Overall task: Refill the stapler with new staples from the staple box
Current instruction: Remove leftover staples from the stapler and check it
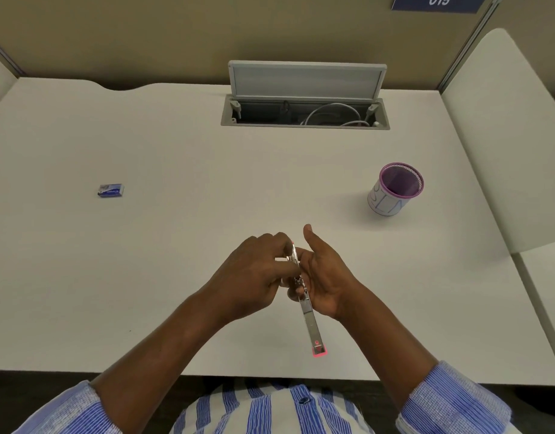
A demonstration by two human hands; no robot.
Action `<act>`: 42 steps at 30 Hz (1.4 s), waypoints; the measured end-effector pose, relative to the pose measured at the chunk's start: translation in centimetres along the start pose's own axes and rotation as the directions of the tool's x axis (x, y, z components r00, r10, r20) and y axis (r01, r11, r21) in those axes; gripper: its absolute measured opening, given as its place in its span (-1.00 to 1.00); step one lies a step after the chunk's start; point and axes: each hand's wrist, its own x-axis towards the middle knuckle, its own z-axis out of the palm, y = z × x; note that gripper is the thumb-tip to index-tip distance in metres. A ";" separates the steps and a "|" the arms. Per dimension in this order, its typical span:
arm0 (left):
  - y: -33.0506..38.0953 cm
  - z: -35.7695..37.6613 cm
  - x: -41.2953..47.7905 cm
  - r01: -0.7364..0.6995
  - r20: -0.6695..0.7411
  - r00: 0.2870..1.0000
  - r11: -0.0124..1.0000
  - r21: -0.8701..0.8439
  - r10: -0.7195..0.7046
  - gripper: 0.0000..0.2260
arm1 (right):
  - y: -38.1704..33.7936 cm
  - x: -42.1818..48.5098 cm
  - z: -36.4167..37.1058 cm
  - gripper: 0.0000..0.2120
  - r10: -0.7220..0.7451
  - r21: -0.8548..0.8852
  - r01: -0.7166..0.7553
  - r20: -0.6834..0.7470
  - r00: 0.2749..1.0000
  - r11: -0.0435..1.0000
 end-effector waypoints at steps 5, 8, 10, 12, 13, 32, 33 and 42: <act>0.1 0.1 0.1 0.130 -0.082 0.989 0.989 0.071 -0.124 -0.77 | 0.0 -0.3 0.4 -0.38 0.000 -0.005 0.000 -0.010 1.000 1.000; 0.7 0.3 -0.1 0.137 -0.079 0.988 0.991 0.007 -0.136 -0.80 | -0.1 -0.5 0.4 -0.38 -0.020 -0.018 0.020 -0.006 1.000 1.000; 0.7 0.1 -0.5 0.134 -0.072 0.988 0.988 -0.074 -0.139 -0.82 | -0.1 -0.5 0.4 -0.38 -0.028 -0.014 0.028 -0.004 1.000 0.999; 0.6 0.1 -0.9 0.106 -0.055 0.992 0.982 -0.159 -0.116 -0.79 | -0.1 -0.4 0.2 -0.36 -0.036 0.005 0.036 0.001 0.999 0.999; 0.6 0.1 -1.0 0.105 -0.055 0.992 0.979 -0.173 -0.116 -0.74 | -0.1 -0.4 0.2 -0.36 -0.039 0.013 0.039 0.005 0.999 0.999; 1.0 1.6 -1.6 0.292 -0.031 0.951 0.923 -0.250 -0.309 -0.29 | -0.1 0.0 0.1 -0.63 -0.130 0.070 0.136 -0.092 0.987 0.988; 0.9 1.8 -1.9 0.282 0.035 0.959 0.936 -0.209 -0.281 -0.18 | -0.2 0.0 0.0 -0.64 -0.121 0.132 0.135 -0.112 0.986 0.982; 0.7 3.2 -1.3 0.311 0.020 0.948 0.915 -0.258 -0.316 0.09 | 0.5 0.0 -0.2 -0.54 -0.095 0.242 0.099 -0.030 0.995 0.965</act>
